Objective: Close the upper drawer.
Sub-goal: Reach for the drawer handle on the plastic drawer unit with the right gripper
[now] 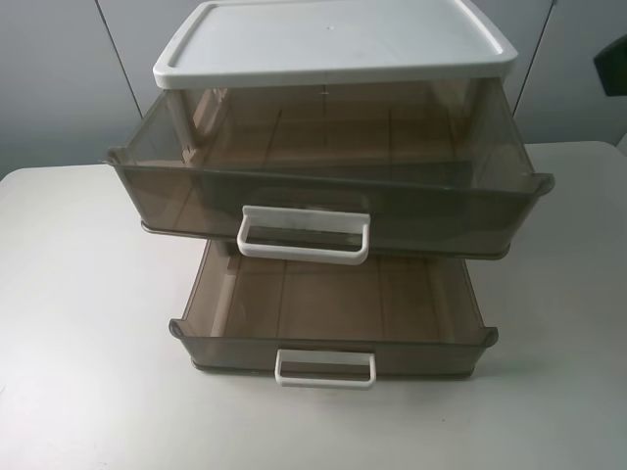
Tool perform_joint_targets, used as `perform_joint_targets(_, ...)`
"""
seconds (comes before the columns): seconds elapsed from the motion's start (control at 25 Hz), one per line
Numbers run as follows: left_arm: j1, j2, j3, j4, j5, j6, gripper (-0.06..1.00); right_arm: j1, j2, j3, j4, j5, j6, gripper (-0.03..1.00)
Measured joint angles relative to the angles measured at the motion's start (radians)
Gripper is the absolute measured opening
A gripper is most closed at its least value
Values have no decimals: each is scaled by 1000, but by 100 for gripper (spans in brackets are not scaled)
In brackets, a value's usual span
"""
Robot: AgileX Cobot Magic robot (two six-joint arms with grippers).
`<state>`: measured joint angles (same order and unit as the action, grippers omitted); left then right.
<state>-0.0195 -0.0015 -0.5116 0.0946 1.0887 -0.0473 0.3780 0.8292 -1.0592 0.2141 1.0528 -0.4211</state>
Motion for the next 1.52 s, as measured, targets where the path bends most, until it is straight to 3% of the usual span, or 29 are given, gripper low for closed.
perform_joint_targets(0.24, 0, 0, 0, 0, 0, 0, 74, 259, 90, -66, -20, 0, -80, 70)
perform_joint_targets(0.84, 0, 0, 0, 0, 0, 0, 74, 626, 331, -76, -20, -55, -134, 70)
perform_joint_targets(1.04, 0, 0, 0, 0, 0, 0, 74, 679, 405, -78, -28, -70, -139, 70)
perform_joint_targets(1.52, 0, 0, 0, 0, 0, 0, 74, 687, 556, -91, -111, -52, -102, 70)
